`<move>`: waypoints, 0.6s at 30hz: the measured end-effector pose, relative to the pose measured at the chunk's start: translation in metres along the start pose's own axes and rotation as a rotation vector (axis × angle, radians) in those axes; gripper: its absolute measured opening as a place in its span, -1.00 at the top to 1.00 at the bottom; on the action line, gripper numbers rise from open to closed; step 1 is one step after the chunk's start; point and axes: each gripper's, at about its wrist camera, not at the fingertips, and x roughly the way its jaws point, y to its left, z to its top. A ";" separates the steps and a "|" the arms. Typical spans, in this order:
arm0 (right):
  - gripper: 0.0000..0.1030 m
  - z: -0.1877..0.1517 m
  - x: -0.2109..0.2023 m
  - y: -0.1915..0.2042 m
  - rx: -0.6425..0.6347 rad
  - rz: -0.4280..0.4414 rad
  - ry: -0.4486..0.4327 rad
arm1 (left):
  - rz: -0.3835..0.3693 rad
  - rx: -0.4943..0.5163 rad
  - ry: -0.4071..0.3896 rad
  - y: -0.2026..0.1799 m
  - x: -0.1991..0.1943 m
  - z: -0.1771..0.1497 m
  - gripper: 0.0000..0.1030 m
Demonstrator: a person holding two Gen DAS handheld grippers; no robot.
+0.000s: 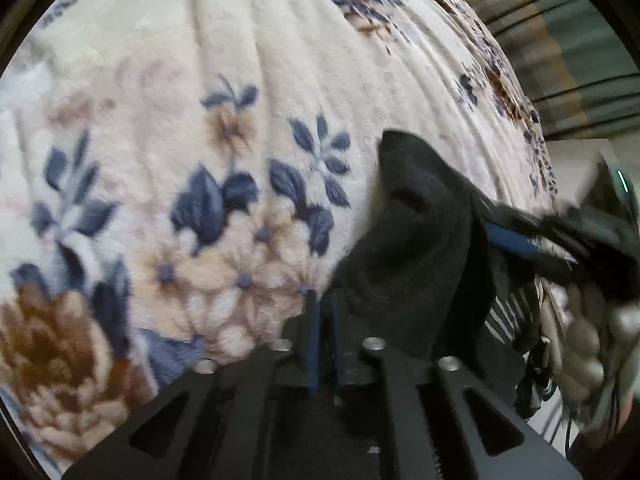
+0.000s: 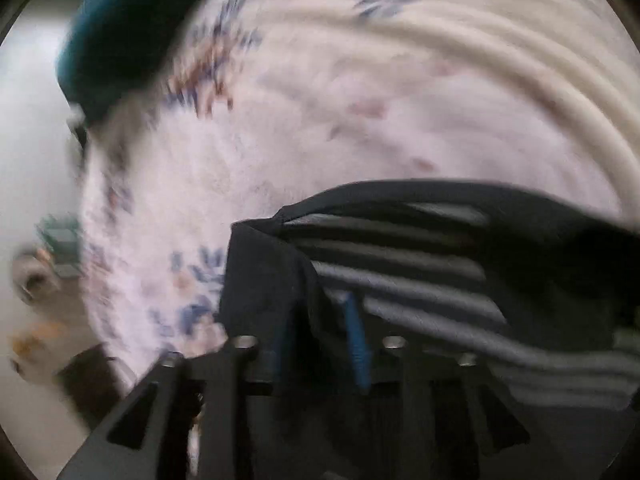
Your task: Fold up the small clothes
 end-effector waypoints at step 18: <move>-0.05 -0.136 -0.135 -0.191 0.116 -0.500 -0.166 | 0.203 0.381 -0.004 -0.080 0.060 0.042 -0.20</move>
